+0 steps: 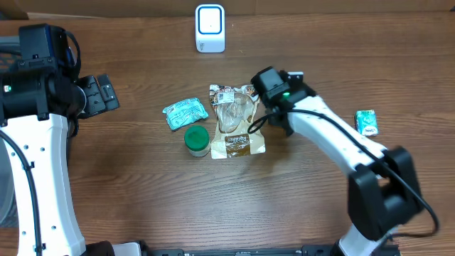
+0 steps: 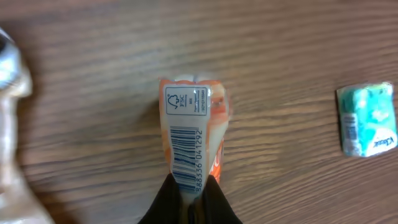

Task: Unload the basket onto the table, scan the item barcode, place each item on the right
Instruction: 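Close the right gripper on the orange Kleenex pack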

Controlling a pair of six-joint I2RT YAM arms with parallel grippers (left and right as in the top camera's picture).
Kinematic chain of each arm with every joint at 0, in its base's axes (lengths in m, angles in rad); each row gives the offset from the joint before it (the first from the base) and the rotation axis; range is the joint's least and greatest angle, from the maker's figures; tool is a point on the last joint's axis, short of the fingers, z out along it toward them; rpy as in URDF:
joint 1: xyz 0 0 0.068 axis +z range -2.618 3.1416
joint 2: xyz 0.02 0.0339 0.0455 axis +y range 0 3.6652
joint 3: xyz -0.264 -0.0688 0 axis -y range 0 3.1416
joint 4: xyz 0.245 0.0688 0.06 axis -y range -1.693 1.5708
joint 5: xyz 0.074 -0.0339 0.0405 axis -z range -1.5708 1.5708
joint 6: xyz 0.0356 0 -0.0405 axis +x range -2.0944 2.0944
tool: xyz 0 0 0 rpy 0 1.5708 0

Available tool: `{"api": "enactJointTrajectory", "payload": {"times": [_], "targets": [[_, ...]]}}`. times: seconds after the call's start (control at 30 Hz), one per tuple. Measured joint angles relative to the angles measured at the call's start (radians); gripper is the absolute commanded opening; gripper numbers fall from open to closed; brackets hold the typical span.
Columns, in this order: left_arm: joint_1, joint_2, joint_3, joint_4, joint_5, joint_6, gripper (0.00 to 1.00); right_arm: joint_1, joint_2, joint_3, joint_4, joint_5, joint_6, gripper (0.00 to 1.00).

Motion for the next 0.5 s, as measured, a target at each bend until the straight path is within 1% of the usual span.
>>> {"api": "enactJointTrajectory", "payload": {"times": [0.03,0.1,0.13,0.2,0.37,0.4,0.43,0.47,0.5], "targets": [[0.000,0.000,0.000,0.000,0.000,0.000,1.00,0.008,0.031,0.000,0.004,0.008,-0.011,0.29],[0.000,0.000,0.000,0.000,0.000,0.000,1.00,0.017,0.064,0.000,0.003,0.004,-0.023,0.28],[0.000,0.000,0.000,0.000,0.000,0.000,1.00,0.023,0.076,0.000,0.003,-0.010,-0.037,0.25],[0.000,0.000,0.000,0.000,0.000,0.000,1.00,0.034,0.079,0.000,0.005,-0.038,-0.041,0.21],[0.000,0.000,0.000,0.000,0.000,0.000,1.00,0.034,0.072,0.063,-0.022,-0.211,-0.044,0.21],[0.000,0.000,0.000,0.000,0.000,0.000,1.00,0.024,0.063,0.085,-0.035,-0.252,-0.043,0.22],[0.000,0.000,0.000,0.000,0.000,0.000,1.00,0.014,0.054,0.098,-0.044,-0.283,-0.039,0.25],[0.000,0.000,0.000,0.000,0.000,0.000,1.00,-0.003,0.037,0.112,-0.057,-0.325,-0.034,0.31],[0.000,0.000,0.000,0.000,0.000,0.000,1.00,-0.042,0.003,0.124,-0.067,-0.380,-0.018,0.32]]}}
